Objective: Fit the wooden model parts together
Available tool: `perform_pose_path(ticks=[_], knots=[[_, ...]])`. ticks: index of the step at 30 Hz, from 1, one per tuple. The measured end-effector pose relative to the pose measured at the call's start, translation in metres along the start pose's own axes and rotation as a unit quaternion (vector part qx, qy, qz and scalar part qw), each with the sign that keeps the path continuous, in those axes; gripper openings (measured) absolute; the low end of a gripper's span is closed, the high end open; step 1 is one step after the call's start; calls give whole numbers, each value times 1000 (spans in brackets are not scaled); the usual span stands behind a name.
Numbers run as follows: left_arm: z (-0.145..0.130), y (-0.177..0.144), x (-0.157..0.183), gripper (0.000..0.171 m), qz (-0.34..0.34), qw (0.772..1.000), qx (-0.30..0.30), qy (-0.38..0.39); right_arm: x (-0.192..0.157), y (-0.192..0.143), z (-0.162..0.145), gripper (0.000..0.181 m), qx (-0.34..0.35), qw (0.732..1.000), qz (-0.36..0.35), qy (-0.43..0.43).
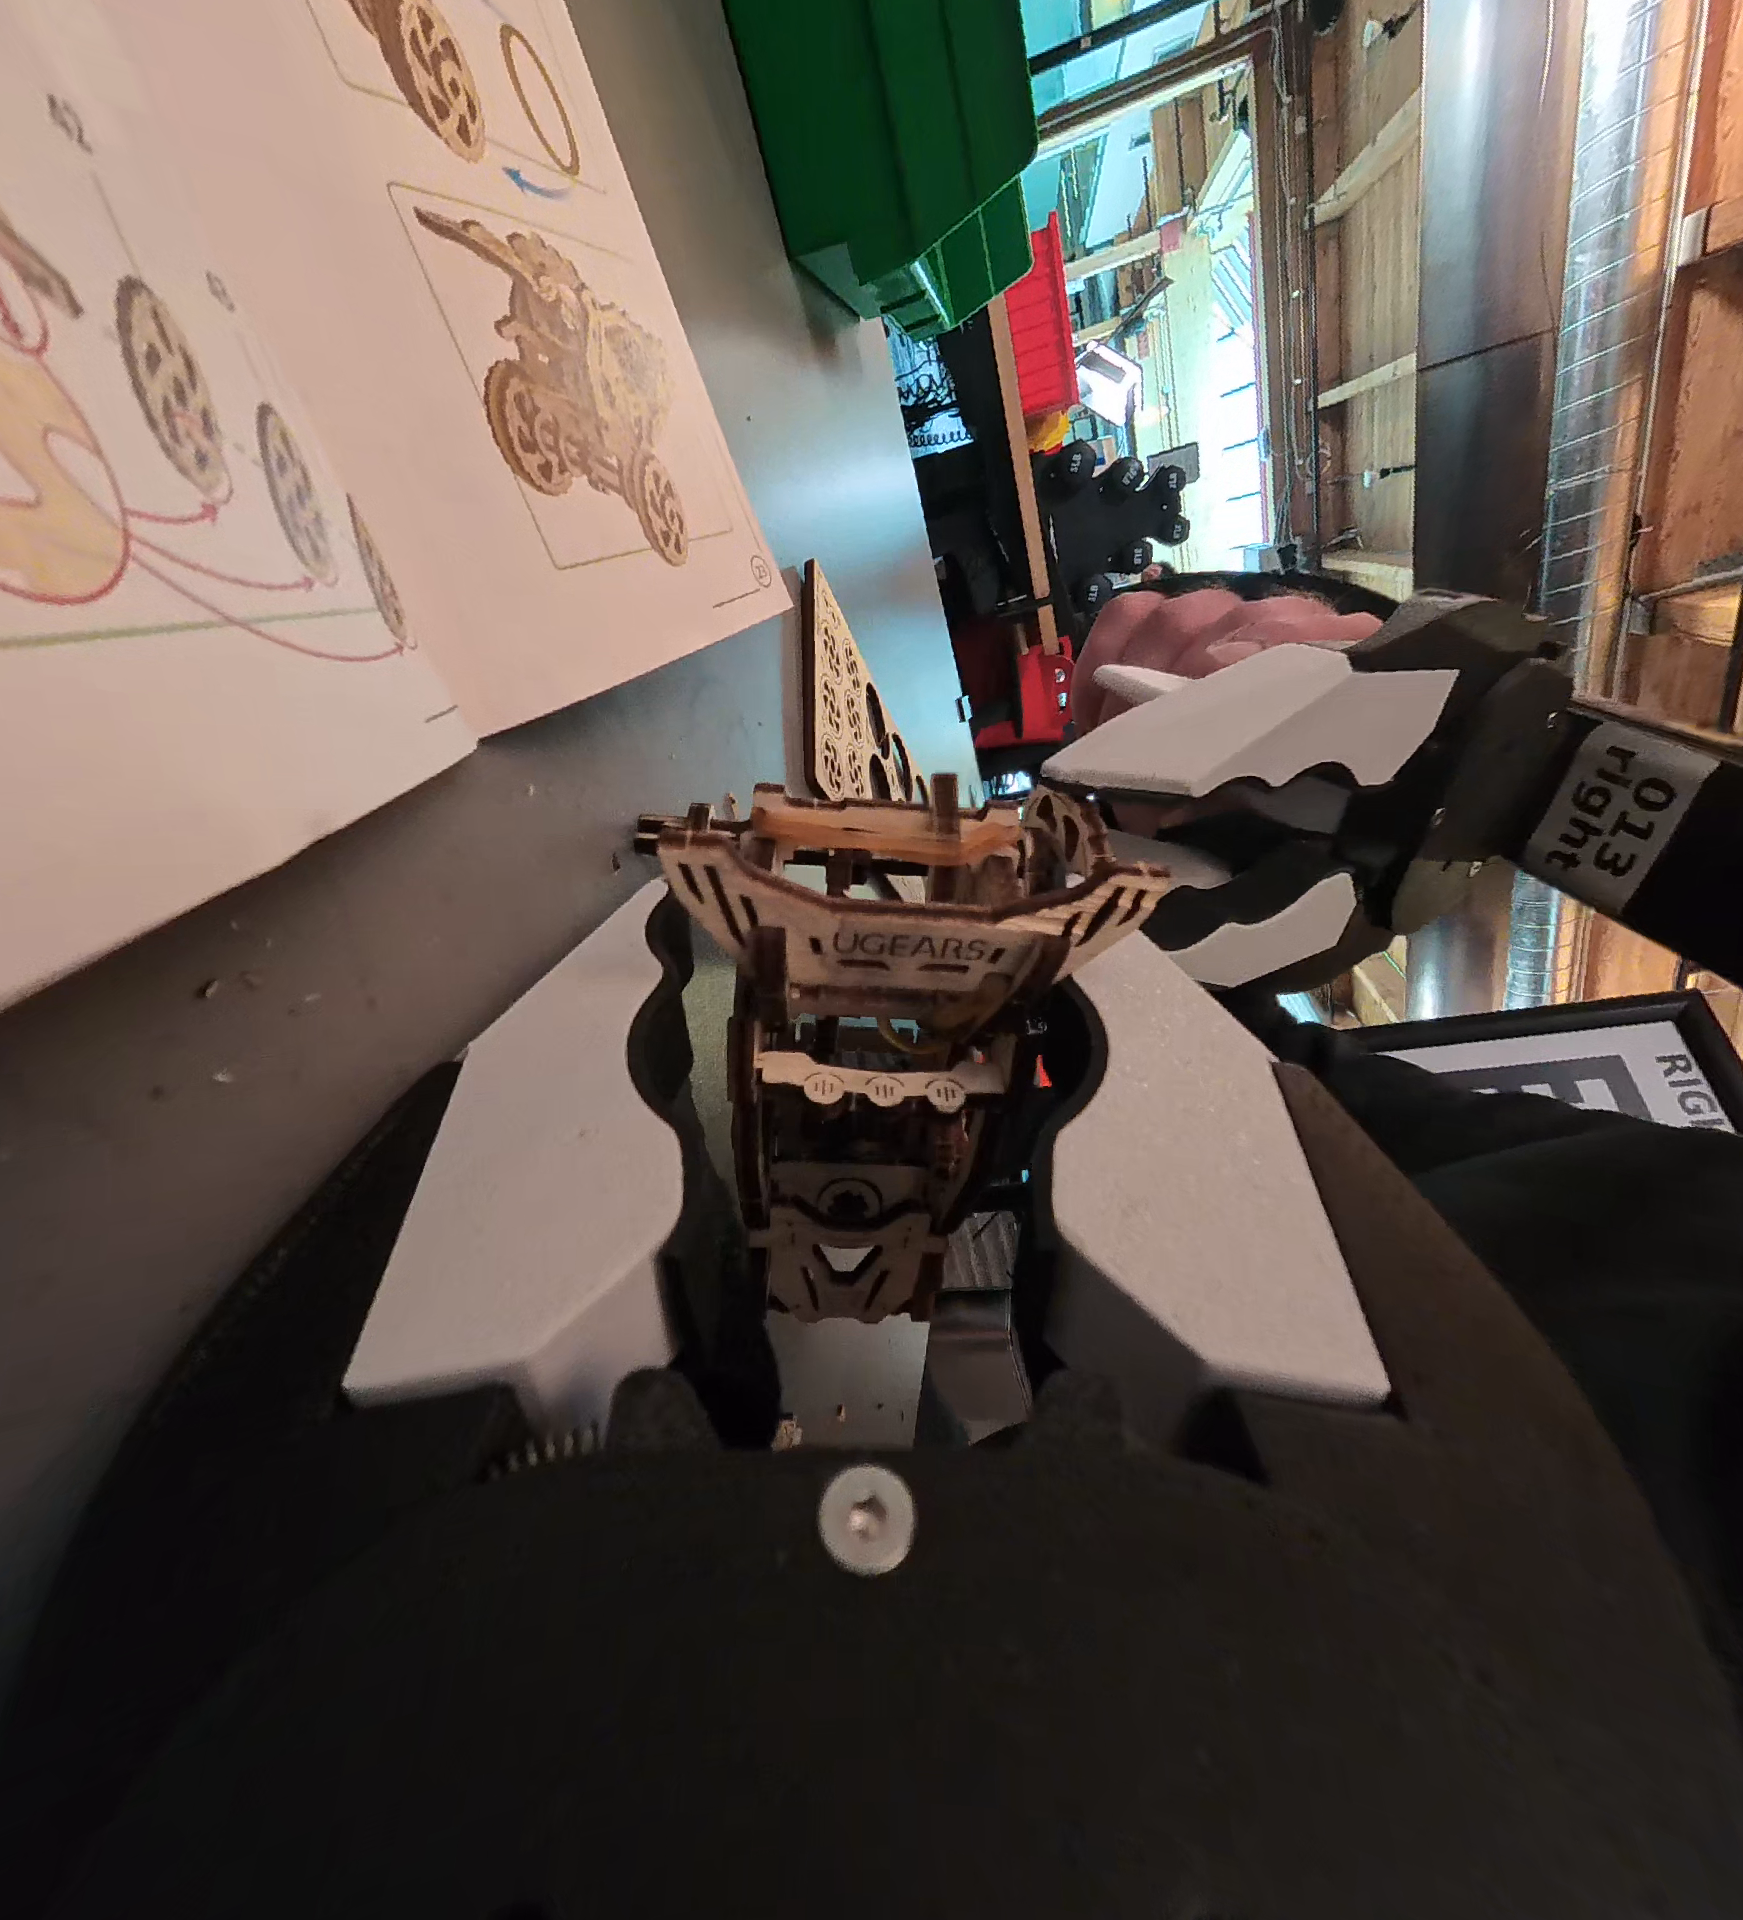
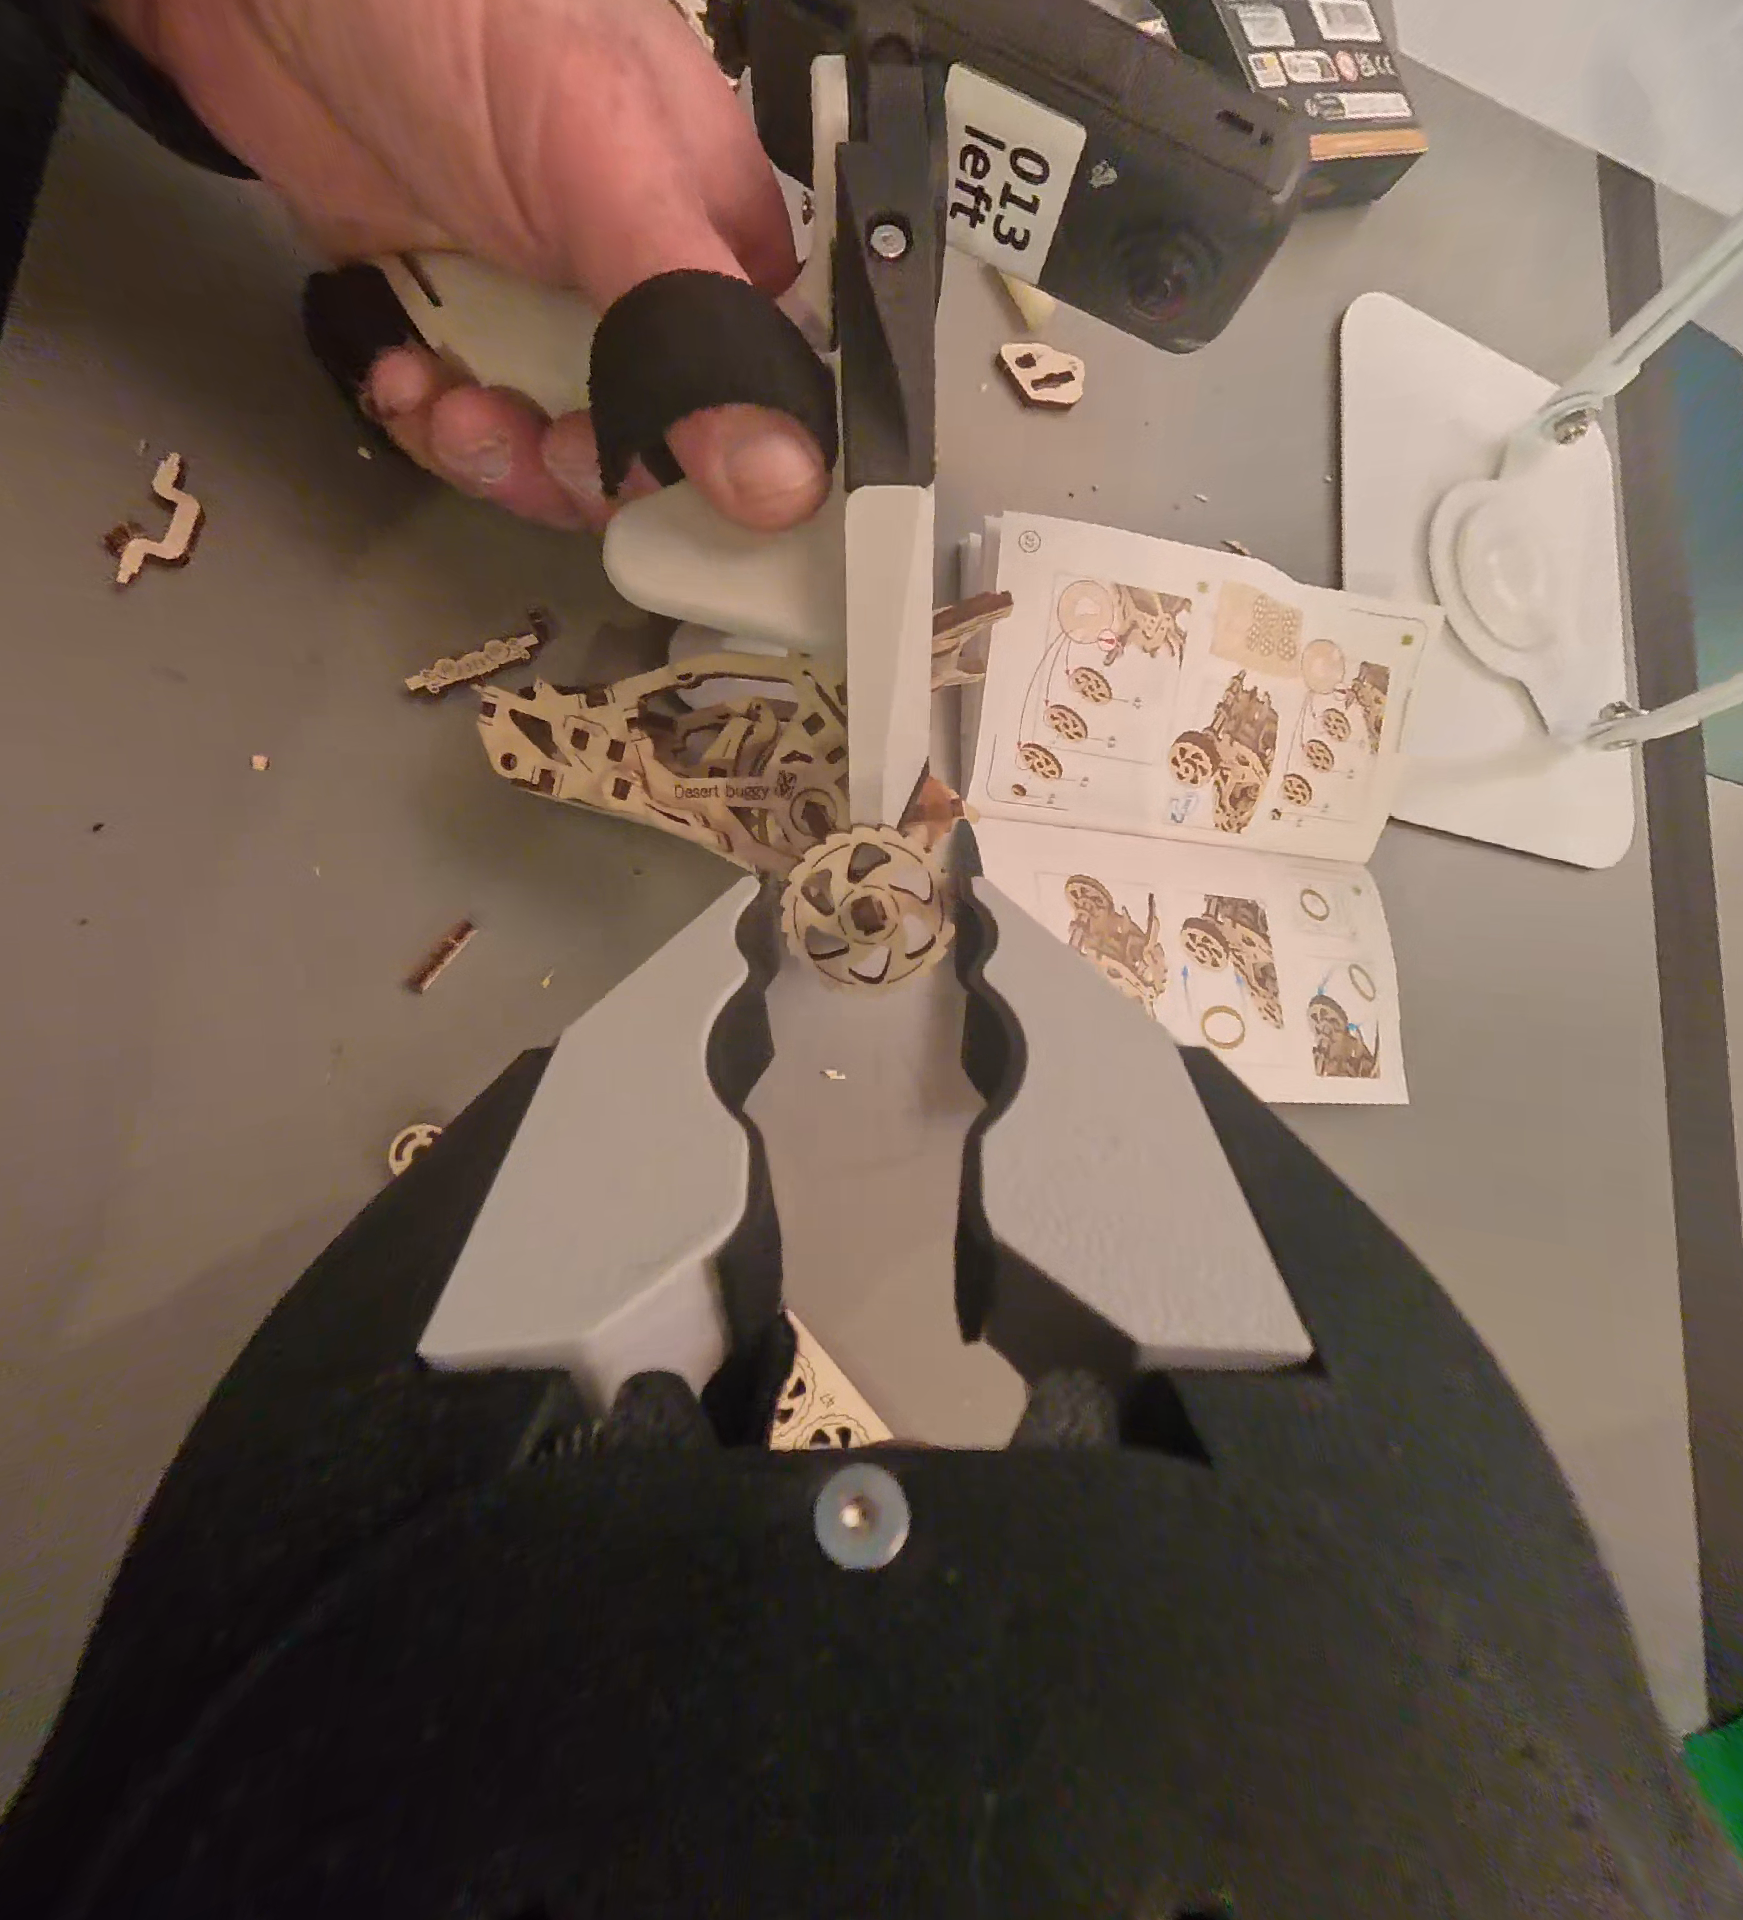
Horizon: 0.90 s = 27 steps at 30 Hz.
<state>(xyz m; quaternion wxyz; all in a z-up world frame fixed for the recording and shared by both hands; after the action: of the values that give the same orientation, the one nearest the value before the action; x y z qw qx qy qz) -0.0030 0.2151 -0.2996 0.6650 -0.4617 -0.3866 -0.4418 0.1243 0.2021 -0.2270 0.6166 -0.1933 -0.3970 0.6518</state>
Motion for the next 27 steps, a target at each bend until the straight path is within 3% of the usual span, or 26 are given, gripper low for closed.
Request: perform_pose_path(ticks=[5, 7, 12, 20, 27], knots=[[-3, -5, 2, 67, -11, 1000, -2, 5, -3, -2, 0, 31, 4, 1000, -19, 0], [-5, -9, 5, 85, -37, 999, -8, 3, -4, 1, -2, 31, -12, 1000, -26, -2], [-10, -6, 10, 97, -28, 999, -17, 33, -6, 3, 1, 31, -15, 999, -36, -10], [-10, 0, 6, 68, 23, 999, -18, 46, -12, 7, 5, 31, -38, 997, -66, -33], [-9, 0, 7, 68, 30, 998, -15, 56, -12, 6, 2, 31, -14, 997, -69, -15]])
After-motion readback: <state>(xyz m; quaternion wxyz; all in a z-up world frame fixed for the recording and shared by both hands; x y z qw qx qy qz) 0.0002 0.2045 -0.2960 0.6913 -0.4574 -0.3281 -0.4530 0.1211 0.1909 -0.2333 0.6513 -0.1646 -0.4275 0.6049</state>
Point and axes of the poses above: each gripper's, where its closed fingertips meet, y out along the fingers, z out of its top, x = y × z across the jaws, the point moved 8 cm from there along -y, back along the fingers, and after that the axes turned 8 degrees about z, right-handed, at the moved point
